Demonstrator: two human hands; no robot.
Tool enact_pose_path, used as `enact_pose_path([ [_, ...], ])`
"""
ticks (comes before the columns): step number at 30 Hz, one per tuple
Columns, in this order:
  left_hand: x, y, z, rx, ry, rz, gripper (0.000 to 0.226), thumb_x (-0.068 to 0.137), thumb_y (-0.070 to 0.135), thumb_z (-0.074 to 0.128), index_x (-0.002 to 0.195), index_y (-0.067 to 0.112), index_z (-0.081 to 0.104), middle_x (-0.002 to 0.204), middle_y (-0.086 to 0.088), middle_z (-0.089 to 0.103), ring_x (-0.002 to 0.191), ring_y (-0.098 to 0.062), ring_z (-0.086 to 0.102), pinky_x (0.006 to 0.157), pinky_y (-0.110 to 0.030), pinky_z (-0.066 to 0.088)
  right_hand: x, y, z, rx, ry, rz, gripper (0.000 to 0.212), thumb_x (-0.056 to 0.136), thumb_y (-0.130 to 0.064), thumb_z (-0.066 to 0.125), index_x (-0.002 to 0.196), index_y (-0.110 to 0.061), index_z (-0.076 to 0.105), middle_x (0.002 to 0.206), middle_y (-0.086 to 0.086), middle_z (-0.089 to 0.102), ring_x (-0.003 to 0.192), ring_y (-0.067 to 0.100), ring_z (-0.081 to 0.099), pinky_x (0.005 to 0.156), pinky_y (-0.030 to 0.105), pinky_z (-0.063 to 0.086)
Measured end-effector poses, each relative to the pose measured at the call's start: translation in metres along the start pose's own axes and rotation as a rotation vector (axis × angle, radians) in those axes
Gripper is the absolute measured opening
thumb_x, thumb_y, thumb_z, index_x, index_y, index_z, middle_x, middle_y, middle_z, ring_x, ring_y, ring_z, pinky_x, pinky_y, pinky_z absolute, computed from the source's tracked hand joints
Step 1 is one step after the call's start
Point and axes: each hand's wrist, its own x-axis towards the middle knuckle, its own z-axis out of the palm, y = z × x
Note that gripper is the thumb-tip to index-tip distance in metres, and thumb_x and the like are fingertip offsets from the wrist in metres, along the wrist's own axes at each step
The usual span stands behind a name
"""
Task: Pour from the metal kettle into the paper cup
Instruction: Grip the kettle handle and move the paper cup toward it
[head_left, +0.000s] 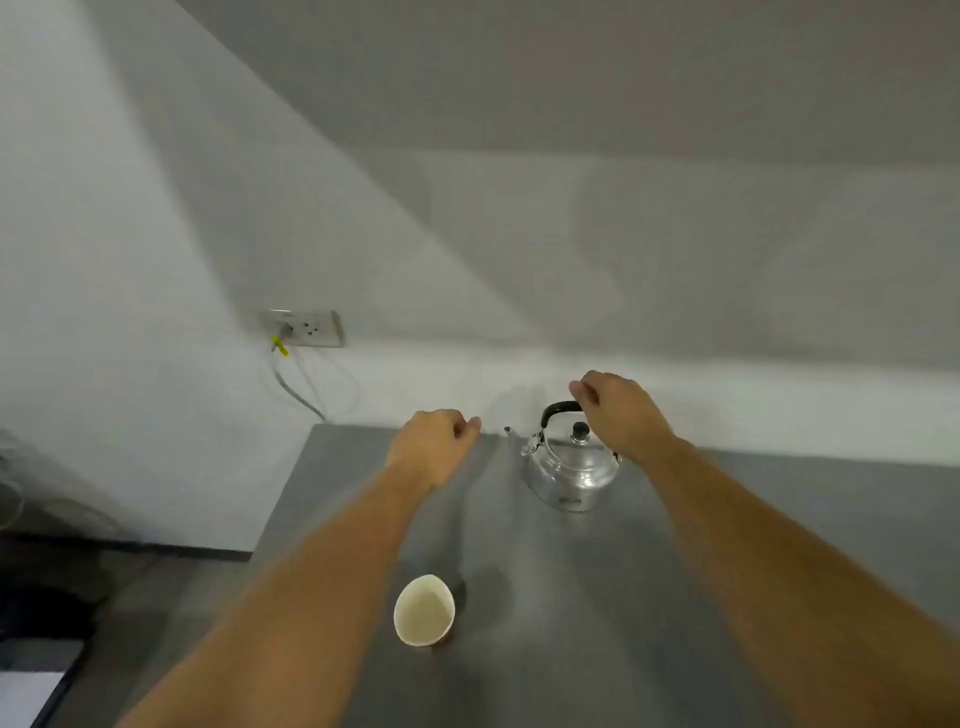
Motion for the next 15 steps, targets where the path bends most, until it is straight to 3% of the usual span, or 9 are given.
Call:
enact_pose_path([
  [4, 0.01, -0.012, 0.012, 0.024, -0.023, -0.039, 0.041, 0.099, 0.055, 0.043, 0.077, 0.027, 0.064, 0.067, 0.005, 0.061, 0.073, -0.025, 0.062, 0.065, -0.031, 0.047, 0.016, 0.017, 0.018, -0.155, -0.037, -0.068, 0.025, 0.104, -0.021, 0.046, 0.106, -0.006, 0.066, 0.099, 0.015, 0.063, 0.093, 0.032, 0.053, 0.08, 0.042, 0.048],
  [7, 0.018, -0.023, 0.023, 0.026, -0.016, -0.039, 0.048, 0.099, 0.051, 0.047, 0.061, 0.022, 0.051, 0.056, 0.004, 0.053, 0.067, -0.027, 0.056, 0.061, -0.03, 0.041, 0.026, 0.026, 0.029, -0.189, -0.104, -0.023, 0.034, 0.105, -0.036, 0.04, 0.113, -0.011, 0.062, 0.105, 0.013, 0.06, 0.097, 0.03, 0.05, 0.086, 0.042, 0.047],
  [9, 0.023, -0.029, 0.028, 0.038, -0.02, -0.045, 0.048, 0.098, 0.046, 0.05, 0.059, 0.018, 0.05, 0.056, 0.0, 0.053, 0.067, -0.03, 0.055, 0.062, -0.03, 0.04, 0.031, 0.03, 0.034, -0.225, -0.152, -0.025, 0.043, 0.104, -0.044, 0.033, 0.108, -0.013, 0.063, 0.098, 0.01, 0.06, 0.094, 0.029, 0.052, 0.084, 0.043, 0.047],
  [13, 0.027, -0.037, 0.035, 0.034, -0.056, -0.079, 0.051, 0.099, 0.048, 0.047, 0.059, 0.016, 0.048, 0.057, 0.0, 0.055, 0.067, -0.03, 0.058, 0.062, -0.032, 0.042, 0.03, 0.036, 0.044, -0.159, -0.178, 0.001, 0.054, 0.101, -0.057, 0.03, 0.075, -0.018, 0.056, 0.071, 0.002, 0.063, 0.071, 0.025, 0.058, 0.068, 0.039, 0.049],
  [15, 0.026, -0.038, 0.038, 0.032, -0.076, -0.083, 0.05, 0.1, 0.049, 0.046, 0.061, 0.017, 0.05, 0.059, -0.002, 0.057, 0.068, -0.03, 0.06, 0.062, -0.032, 0.044, 0.029, 0.039, 0.047, -0.154, -0.154, 0.024, 0.054, 0.1, -0.06, 0.032, 0.073, -0.019, 0.054, 0.066, 0.0, 0.064, 0.065, 0.022, 0.058, 0.063, 0.037, 0.05],
])
